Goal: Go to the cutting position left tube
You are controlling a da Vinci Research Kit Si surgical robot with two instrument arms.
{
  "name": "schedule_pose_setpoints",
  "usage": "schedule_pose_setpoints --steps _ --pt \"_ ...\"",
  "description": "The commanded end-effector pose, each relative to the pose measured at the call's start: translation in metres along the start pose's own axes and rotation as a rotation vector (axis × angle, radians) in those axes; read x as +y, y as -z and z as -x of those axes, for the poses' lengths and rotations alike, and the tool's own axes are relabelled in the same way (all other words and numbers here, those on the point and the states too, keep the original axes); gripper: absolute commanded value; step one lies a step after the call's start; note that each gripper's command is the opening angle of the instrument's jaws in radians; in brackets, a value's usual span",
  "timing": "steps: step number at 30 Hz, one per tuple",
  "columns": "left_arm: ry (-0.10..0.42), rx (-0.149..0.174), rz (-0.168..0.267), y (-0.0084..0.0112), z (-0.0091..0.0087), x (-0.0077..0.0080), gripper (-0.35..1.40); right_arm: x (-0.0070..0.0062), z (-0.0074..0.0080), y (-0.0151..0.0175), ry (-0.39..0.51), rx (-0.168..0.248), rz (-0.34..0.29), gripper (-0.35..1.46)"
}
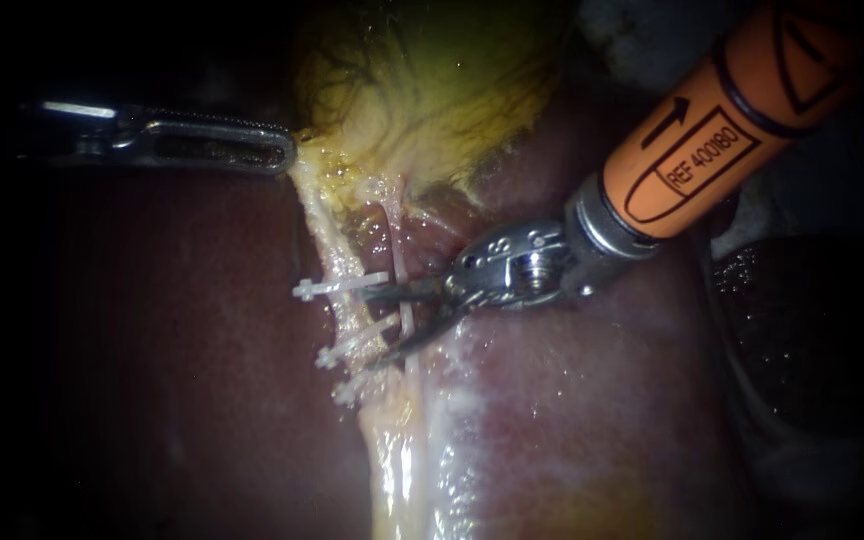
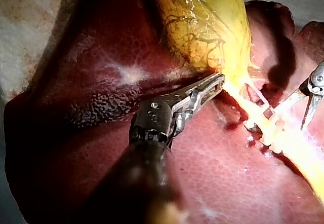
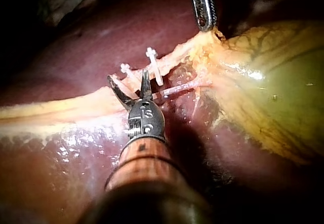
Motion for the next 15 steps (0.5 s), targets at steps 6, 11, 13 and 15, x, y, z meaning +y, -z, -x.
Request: schedule_pose_setpoints --steps 6,11,13,15 --pt "0.0 0.0 0.0 0.0 0.0 0.0 -0.35 0.0023 0.0023 0.0 -0.104 0.029 -0.072 0.82" --pt "0.0 0.0 -0.001 0.0 0.0 0.0 -0.35 0.0034 0.0048 -0.0009 -0.15 0.009 -0.112 0.82" --pt "0.0 0.0 -0.001 0.0001 0.0 0.0 -0.35 0.0037 0.0057 -0.0015 -0.166 -0.002 -0.126 0.83" --pt "0.0 0.0 -0.001 0.0001 0.0 0.0 -0.35 0.004 0.0065 -0.002 -0.179 -0.009 -0.14 0.83"
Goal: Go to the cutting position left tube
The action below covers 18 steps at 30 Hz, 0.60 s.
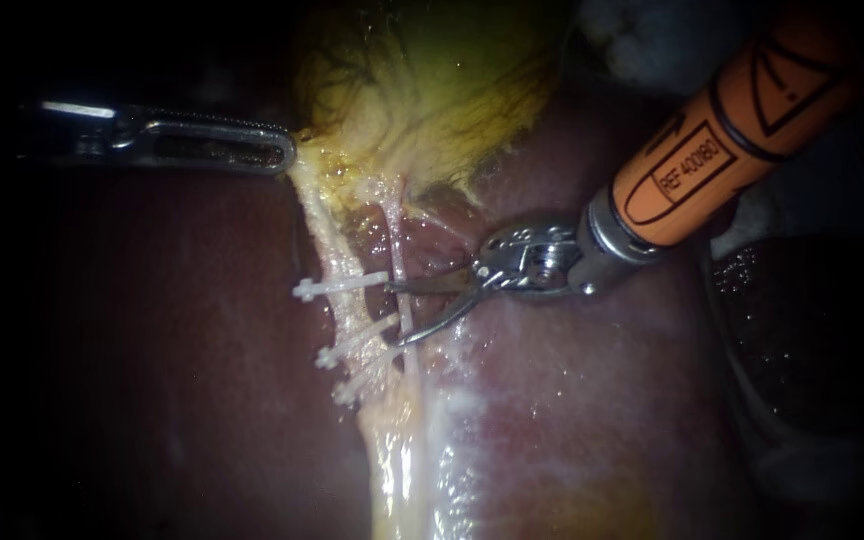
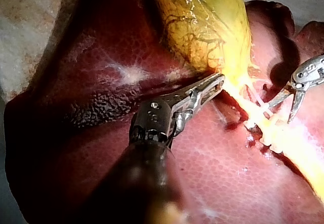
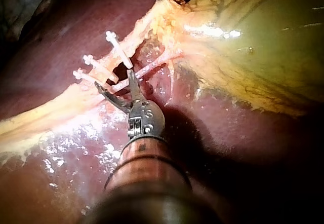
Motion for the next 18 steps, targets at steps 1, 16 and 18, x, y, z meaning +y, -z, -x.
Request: schedule_pose_setpoints --steps 1,16,18 --pt "0.0 0.0 0.0 0.0001 0.0 0.0 -0.35 0.0003 0.0004 -0.0003 -0.01 -0.008 -0.01 0.83" --pt "0.0 -0.001 0.002 0.0001 0.0001 0.0 -0.35 0.004 0.0015 -0.0011 -0.16 0.056 -0.12 0.78" --pt "0.0 -0.001 0.002 0.0001 0.0001 0.0 -0.35 0.0041 0.0014 -0.0012 -0.184 0.073 -0.155 0.78"
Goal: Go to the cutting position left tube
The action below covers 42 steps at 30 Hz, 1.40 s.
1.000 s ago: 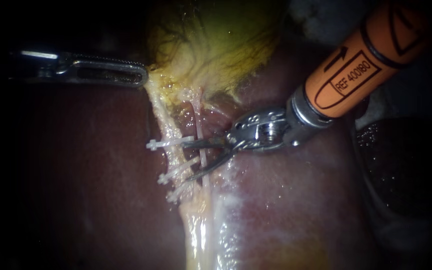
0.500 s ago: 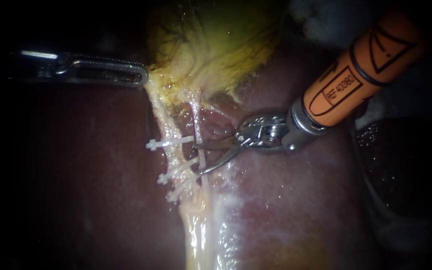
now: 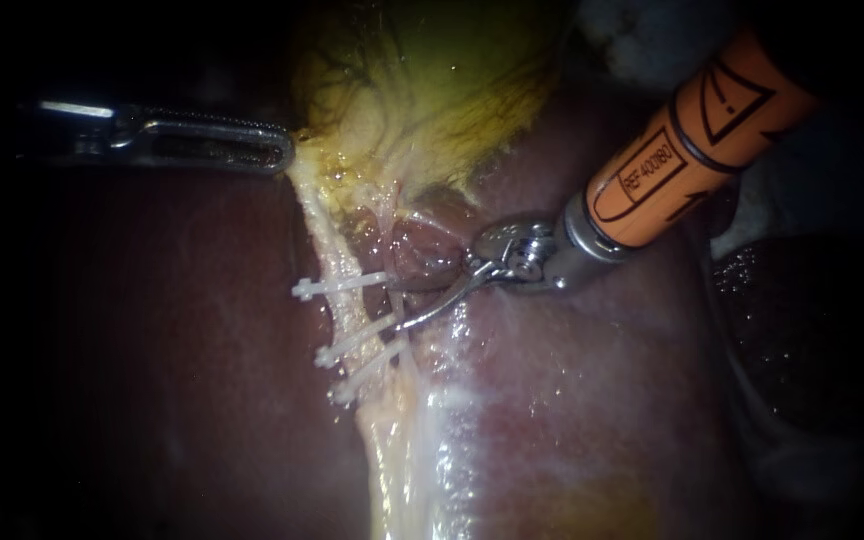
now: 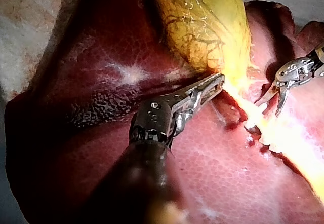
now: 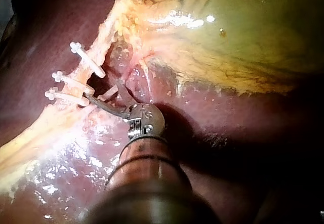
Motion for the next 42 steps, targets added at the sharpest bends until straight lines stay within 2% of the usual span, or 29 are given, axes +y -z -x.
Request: schedule_pose_setpoints --steps 1,8,15,23,32,42 --pt "0.0 0.0 0.0 0.0 0.0 0.0 -0.35 0.0 0.0 -0.0001 -0.013 0.006 -0.016 0.77" --pt "0.0 0.0 0.0 0.0 0.0 0.0 -0.35 0.0001 -0.0005 -0.0006 -0.061 0.042 -0.113 0.72" --pt "0.0 0.0 0.0 0.0 0.0 0.0 -0.35 -0.0001 -0.0009 -0.0013 -0.1 0.072 -0.161 0.65" --pt "0.0 0.0 0.0 0.0 0.0 0.0 -0.35 -0.0006 -0.0015 -0.0004 -0.104 0.063 -0.18 0.6" --pt "0.0 0.0 0.0 0.0 0.0 0.0 -0.35 -0.0001 -0.0015 0.0004 -0.105 0.064 -0.18 0.58" --pt "0.0 0.0 0.001 0.0 0.0 0.0 -0.35 -0.0008 -0.0014 -0.0024 -0.098 0.059 -0.177 0.58"
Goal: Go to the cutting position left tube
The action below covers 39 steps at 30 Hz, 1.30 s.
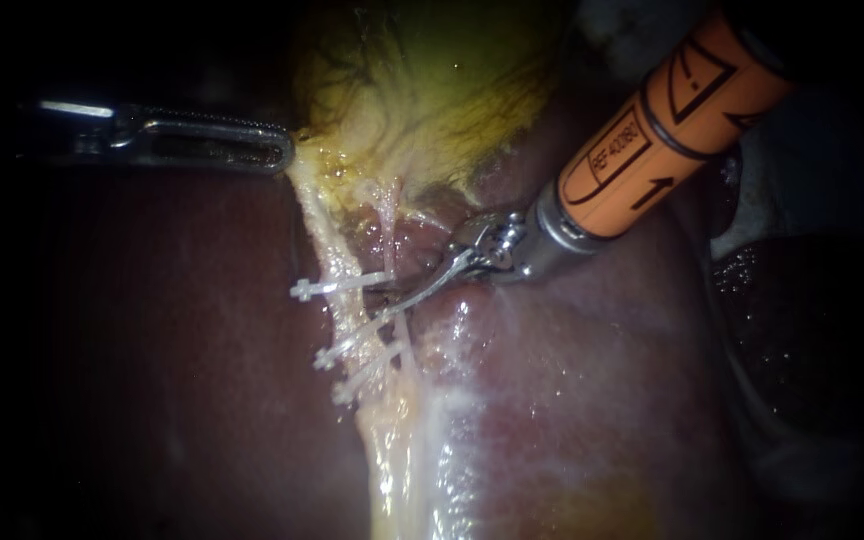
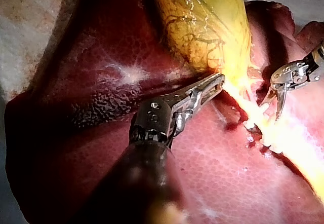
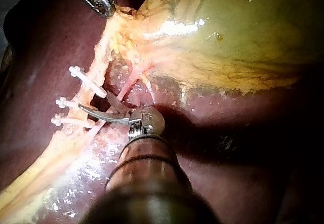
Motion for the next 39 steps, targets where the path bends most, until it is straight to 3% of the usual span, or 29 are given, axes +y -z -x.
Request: schedule_pose_setpoints --steps 1,10,16,23,27,32,39 --pt "0.0 0.0 0.0 0.0 0.0 0.0 -0.35 -0.0001 0.0 -0.0004 0.002 0.0 -0.001 0.58" --pt "0.0 0.0 0.0 0.0 0.0 0.0 -0.35 -0.0014 -0.001 -0.0044 0.0 0.027 -0.039 0.65" --pt "0.0 0.0 0.0 0.0 0.0 0.0 -0.35 -0.0015 -0.002 -0.0063 0.118 0.068 -0.021 0.78" --pt "0.0 0.0 0.0 0.0 0.0 0.0 -0.35 -0.0013 -0.0032 -0.0078 0.373 0.123 0.048 0.78" --pt "0.0 0.0 0.0 0.0 0.0 0.0001 -0.35 -0.0014 -0.0038 -0.0086 0.492 0.169 0.128 0.82" --pt "0.0 0.0 -0.001 0.0 0.0001 0.0001 -0.35 -0.0014 -0.0043 -0.0092 0.579 0.189 0.179 0.9" --pt "0.0 0.0 -0.001 0.0001 0.0001 0.0001 -0.35 -0.0017 -0.0046 -0.0095 0.596 0.202 0.206 0.95"
